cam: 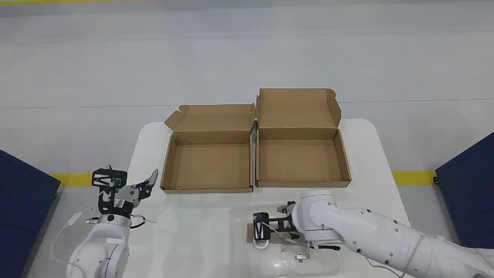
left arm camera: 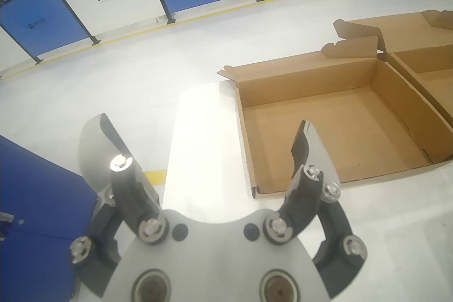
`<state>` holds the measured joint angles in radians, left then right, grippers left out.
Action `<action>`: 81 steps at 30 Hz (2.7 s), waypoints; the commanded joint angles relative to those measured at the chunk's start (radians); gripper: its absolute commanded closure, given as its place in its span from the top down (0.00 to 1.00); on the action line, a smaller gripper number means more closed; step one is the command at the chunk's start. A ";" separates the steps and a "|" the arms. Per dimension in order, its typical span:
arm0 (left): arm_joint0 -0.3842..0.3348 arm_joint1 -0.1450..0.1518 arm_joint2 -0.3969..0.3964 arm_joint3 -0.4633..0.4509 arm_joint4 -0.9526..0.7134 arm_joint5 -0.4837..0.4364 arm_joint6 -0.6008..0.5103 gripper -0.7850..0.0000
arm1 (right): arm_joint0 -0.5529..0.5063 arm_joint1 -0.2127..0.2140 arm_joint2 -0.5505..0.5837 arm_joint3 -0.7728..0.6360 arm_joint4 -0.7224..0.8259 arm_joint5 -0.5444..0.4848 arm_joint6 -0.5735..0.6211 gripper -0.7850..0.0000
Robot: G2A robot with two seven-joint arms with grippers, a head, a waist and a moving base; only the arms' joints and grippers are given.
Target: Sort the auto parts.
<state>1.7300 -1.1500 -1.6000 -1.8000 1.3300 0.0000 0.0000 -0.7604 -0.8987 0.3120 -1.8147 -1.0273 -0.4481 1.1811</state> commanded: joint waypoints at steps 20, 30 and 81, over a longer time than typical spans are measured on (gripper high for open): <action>0.000 0.000 0.000 0.000 0.000 0.000 0.000 1.00 | -0.025 -0.024 0.057 0.035 -0.007 -0.008 0.025 0.60; 0.000 0.000 0.000 0.000 0.000 0.000 0.000 1.00 | -0.067 -0.002 0.063 -0.058 0.060 -0.040 0.150 0.67; 0.000 0.000 0.000 0.000 0.000 0.000 0.000 1.00 | 0.012 0.011 -0.121 0.037 0.180 -0.066 0.125 0.45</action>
<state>1.7300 -1.1500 -1.6000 -1.8000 1.3300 0.0000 0.0000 -0.7475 -0.8866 0.1913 -1.7777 -0.8447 -0.5153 1.3046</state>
